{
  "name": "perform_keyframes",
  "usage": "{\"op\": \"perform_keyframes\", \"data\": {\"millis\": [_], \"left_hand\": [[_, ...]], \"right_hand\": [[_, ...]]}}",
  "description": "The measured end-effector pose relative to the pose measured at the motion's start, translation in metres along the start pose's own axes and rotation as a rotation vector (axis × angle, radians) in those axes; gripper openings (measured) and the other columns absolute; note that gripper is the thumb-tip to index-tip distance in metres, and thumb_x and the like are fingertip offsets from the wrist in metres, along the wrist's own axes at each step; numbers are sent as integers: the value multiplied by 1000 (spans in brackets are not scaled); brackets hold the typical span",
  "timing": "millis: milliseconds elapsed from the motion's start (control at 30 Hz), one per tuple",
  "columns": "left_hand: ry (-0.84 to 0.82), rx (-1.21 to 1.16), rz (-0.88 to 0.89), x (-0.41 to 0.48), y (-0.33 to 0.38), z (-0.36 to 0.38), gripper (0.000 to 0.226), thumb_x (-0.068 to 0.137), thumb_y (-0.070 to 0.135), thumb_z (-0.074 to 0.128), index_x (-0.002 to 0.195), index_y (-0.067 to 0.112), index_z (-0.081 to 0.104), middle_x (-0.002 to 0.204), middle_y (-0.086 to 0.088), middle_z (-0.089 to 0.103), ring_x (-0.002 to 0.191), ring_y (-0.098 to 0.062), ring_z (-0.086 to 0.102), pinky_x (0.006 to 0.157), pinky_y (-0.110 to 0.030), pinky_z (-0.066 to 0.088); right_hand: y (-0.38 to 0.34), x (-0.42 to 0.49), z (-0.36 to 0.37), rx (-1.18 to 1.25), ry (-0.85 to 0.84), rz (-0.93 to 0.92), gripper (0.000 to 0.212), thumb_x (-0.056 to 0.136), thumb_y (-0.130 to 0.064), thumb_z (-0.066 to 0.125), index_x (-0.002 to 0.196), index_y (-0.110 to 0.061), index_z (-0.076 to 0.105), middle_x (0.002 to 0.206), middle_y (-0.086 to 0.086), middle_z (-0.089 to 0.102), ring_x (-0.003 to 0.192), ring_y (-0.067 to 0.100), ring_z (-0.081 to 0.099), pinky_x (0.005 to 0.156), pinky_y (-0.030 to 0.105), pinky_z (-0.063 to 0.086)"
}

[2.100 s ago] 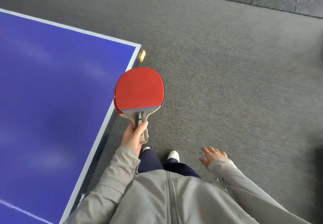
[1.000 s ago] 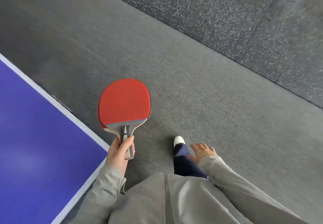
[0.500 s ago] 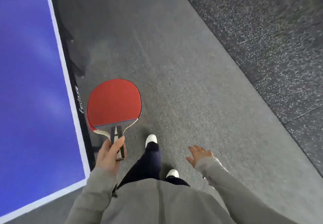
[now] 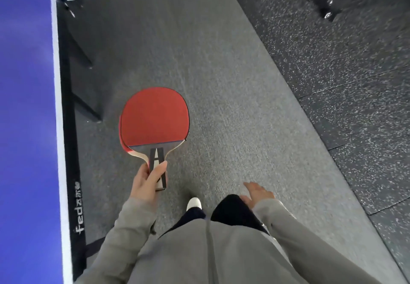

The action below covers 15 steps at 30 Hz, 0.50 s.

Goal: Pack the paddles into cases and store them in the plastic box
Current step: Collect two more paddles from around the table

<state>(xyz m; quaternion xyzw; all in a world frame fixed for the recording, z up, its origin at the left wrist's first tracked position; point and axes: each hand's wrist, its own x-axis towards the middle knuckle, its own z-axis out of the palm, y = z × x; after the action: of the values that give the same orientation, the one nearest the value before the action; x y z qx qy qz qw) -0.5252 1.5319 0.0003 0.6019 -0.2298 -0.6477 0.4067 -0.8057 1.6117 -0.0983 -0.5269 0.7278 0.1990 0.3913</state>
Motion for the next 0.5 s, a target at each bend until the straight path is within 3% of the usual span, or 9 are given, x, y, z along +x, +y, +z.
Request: {"op": "perform_keyframes", "data": {"millis": [100, 233, 400, 500], "left_hand": [[-21, -9, 16, 37, 22, 32, 7, 90, 12, 58, 84, 17, 57, 60, 9, 59, 58, -8, 54, 54, -22, 45], [-24, -12, -7, 93, 48, 77, 11, 79, 18, 67, 85, 18, 58, 59, 11, 61, 56, -4, 57, 51, -20, 46], [31, -45, -24, 161, 78, 139, 19, 68, 28, 68, 84, 19, 62, 57, 9, 61, 51, -4, 57, 46, -18, 46], [60, -107, -4, 195, 100, 174, 10, 76, 21, 69, 82, 18, 61, 56, 7, 56, 52, -7, 53, 48, -19, 44]], "right_hand": [[17, 21, -42, 25, -9, 57, 56, 98, -47, 35, 147, -25, 21, 154, -1, 25, 137, 22, 33, 112, 40, 28], [42, 71, -101, 51, -28, 97, 56, 99, -45, 33, 148, -23, 20, 154, -1, 24, 137, 22, 33, 109, 40, 33], [44, 151, -195, 12, -12, 18, 57, 99, -46, 32, 148, -22, 18, 155, 1, 21, 139, 22, 30, 113, 40, 27], [30, 195, -261, -8, 18, -57, 57, 98, -45, 34, 148, -22, 19, 157, 1, 18, 139, 24, 29, 112, 40, 29]]}}
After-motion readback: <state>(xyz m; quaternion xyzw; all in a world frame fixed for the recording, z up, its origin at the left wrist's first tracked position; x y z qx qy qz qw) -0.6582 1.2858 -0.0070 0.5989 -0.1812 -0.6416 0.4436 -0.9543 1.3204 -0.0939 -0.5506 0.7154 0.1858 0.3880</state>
